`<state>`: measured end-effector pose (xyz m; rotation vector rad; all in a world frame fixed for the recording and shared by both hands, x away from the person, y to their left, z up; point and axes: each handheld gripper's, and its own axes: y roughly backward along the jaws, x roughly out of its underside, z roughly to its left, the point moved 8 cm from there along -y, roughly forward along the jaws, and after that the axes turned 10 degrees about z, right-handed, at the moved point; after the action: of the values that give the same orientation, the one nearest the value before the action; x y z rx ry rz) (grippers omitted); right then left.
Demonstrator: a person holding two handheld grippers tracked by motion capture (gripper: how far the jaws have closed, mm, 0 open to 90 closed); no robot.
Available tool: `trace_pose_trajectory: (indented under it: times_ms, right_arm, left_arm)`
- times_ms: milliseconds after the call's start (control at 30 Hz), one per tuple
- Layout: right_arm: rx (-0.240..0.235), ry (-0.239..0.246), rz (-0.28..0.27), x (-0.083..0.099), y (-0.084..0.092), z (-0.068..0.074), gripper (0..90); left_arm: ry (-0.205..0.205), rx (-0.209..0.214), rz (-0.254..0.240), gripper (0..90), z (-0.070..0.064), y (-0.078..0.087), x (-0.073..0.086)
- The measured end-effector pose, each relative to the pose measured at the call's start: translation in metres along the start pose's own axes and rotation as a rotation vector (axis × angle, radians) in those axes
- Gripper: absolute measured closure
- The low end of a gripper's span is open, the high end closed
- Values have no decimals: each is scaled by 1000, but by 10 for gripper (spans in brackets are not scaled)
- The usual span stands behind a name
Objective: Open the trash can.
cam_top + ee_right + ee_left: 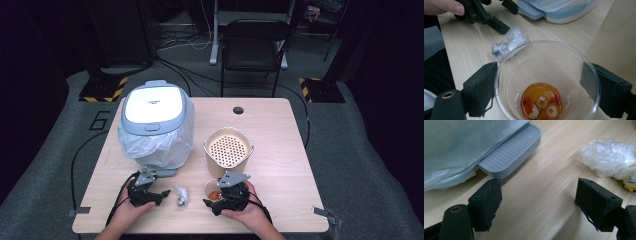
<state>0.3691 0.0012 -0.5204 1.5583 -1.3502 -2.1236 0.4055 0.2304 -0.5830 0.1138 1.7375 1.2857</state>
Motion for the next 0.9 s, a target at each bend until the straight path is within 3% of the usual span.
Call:
trace_pose_trajectory:
  times_ms: [67,300,600,767,900]
  right_arm:
    - [10,13,4,0,0,-1,191]
    - [33,32,-3,2,5,-1,205]
    - [19,-19,1,13,24,-10,211]
    - [44,-53,3,27,40,-21,211]
    - [85,-94,8,37,54,-38,211]
  left_arm:
    - [0,0,0,211,0,0,0]
    - [0,0,0,211,0,0,0]
    - [1,0,0,211,0,0,0]
    - [-2,0,1,211,0,0,0]
    - [-3,2,1,211,0,0,0]
